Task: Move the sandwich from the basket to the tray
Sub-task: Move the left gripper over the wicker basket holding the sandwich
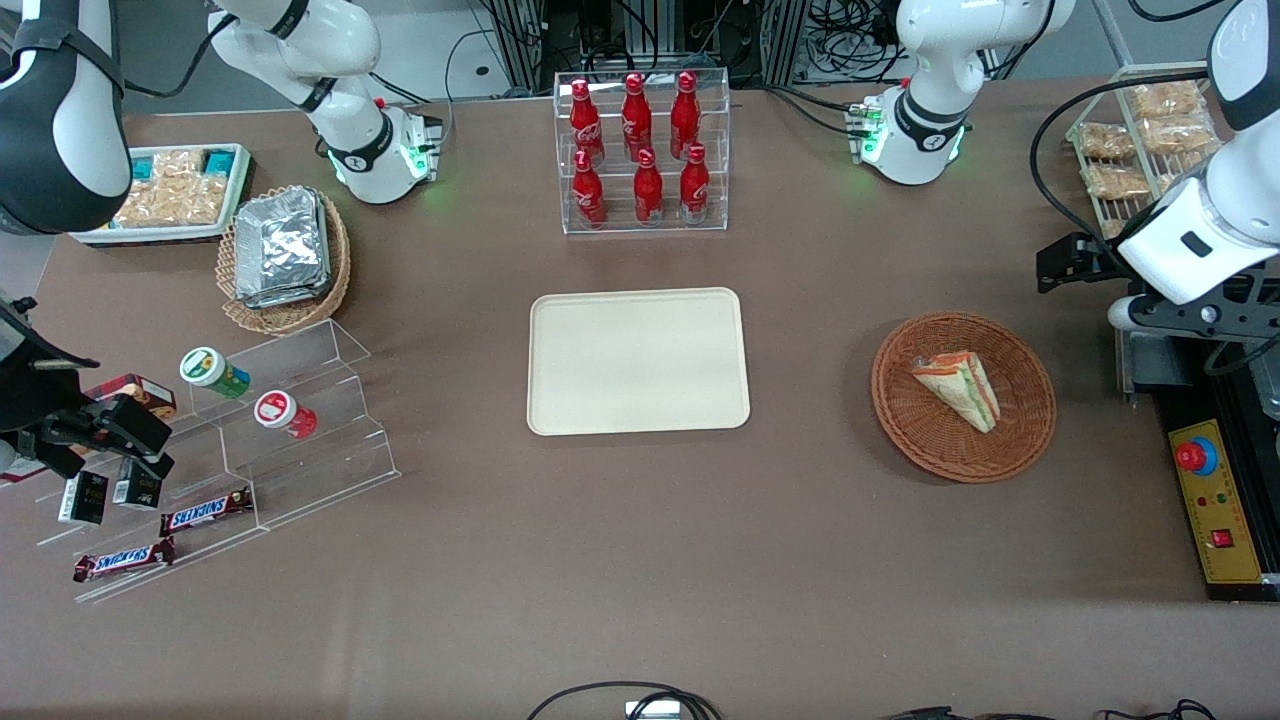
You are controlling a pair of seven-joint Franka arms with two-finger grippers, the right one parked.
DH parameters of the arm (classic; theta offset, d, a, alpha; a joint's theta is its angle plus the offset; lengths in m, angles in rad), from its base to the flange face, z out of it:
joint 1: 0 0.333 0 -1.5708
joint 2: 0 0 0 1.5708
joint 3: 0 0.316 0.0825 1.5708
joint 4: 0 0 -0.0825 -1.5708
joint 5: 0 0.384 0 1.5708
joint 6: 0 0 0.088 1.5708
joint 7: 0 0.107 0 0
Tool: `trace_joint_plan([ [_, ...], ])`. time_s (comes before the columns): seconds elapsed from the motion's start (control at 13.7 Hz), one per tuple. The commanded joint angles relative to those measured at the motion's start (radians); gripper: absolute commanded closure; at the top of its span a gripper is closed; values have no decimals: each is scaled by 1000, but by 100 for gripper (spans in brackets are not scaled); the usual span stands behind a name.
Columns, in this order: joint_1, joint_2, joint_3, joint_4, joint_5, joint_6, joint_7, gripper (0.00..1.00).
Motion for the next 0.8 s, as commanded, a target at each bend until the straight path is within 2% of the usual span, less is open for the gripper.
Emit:
trace_joint_plan([
  [0.0,-3,-5,9,-6,6,-6,18,0],
  [0.44,-1,46,11,-3,79,19,4,0],
  [0.73,37,28,12,-208,79,215,-66,0],
])
